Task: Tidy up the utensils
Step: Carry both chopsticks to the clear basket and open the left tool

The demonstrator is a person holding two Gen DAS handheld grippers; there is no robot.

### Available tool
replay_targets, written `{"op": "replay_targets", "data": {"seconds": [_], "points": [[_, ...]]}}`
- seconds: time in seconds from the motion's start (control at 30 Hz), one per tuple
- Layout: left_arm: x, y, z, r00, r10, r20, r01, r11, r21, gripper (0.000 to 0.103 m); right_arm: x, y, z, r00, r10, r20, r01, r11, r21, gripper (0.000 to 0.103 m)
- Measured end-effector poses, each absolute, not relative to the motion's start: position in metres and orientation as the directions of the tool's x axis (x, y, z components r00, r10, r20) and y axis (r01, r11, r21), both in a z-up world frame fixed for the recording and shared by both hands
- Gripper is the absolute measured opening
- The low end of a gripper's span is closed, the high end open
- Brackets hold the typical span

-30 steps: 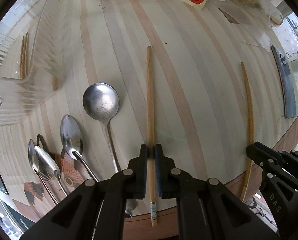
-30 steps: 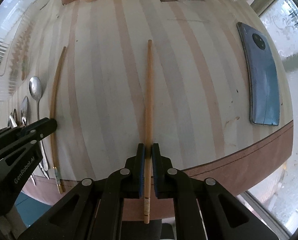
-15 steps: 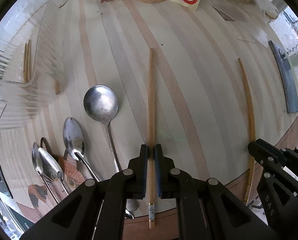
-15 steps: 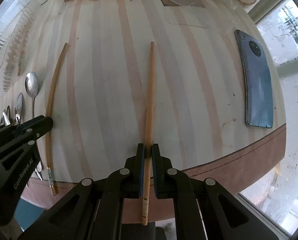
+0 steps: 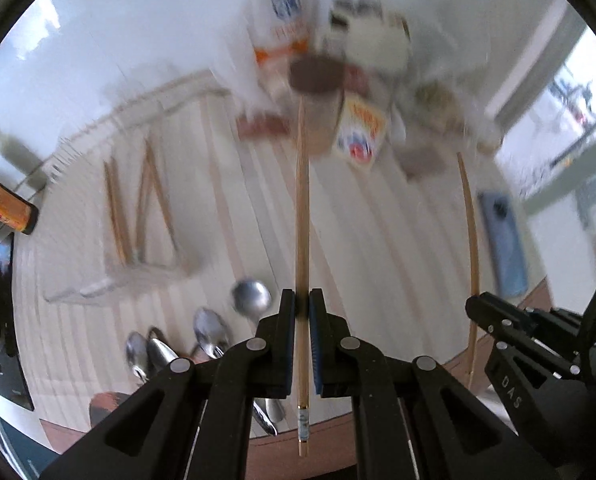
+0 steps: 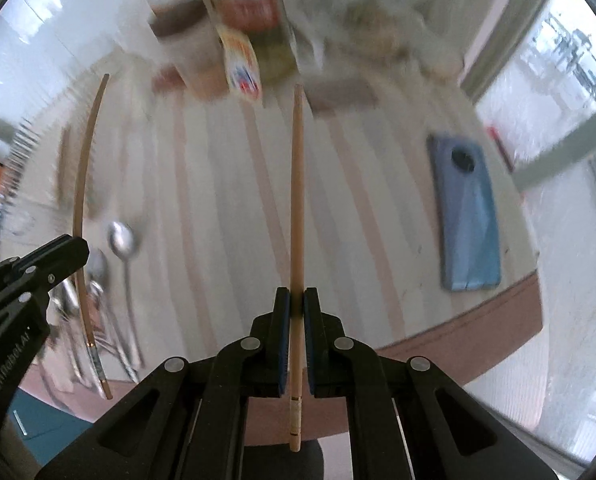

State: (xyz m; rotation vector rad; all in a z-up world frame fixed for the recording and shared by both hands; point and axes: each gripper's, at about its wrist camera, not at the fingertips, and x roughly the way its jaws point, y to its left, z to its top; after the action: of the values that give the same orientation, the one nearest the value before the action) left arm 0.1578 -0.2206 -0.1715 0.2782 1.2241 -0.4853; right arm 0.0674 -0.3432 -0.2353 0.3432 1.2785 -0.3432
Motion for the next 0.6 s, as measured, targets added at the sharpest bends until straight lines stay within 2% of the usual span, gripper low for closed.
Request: {"op": "replay_targets", "data": {"seconds": [0.17,0.3,0.6], "points": [[0.191,-0.196,-0.125,0.32,-0.243,-0.916,0.443,0.893,-0.083,0.004,0.095,-0.337,-0.193,0.344,-0.042,-0.938,0.378,0.921,0.097,0.007],[0.223,-0.165,-0.098,0.375,-0.227,-0.899,0.381,0.922,-0.074,0.004,0.133,-0.32,-0.166,0.4,0.015,-0.916,0.314,0.937,0.153,0.007],[0.29,-0.101,-0.092,0.408,-0.146,-0.901,0.258,0.965,-0.04,0.004,0.233,-0.272,-0.133,0.453,0.149,-0.879,0.176,0.952,0.252,0.007]]}}
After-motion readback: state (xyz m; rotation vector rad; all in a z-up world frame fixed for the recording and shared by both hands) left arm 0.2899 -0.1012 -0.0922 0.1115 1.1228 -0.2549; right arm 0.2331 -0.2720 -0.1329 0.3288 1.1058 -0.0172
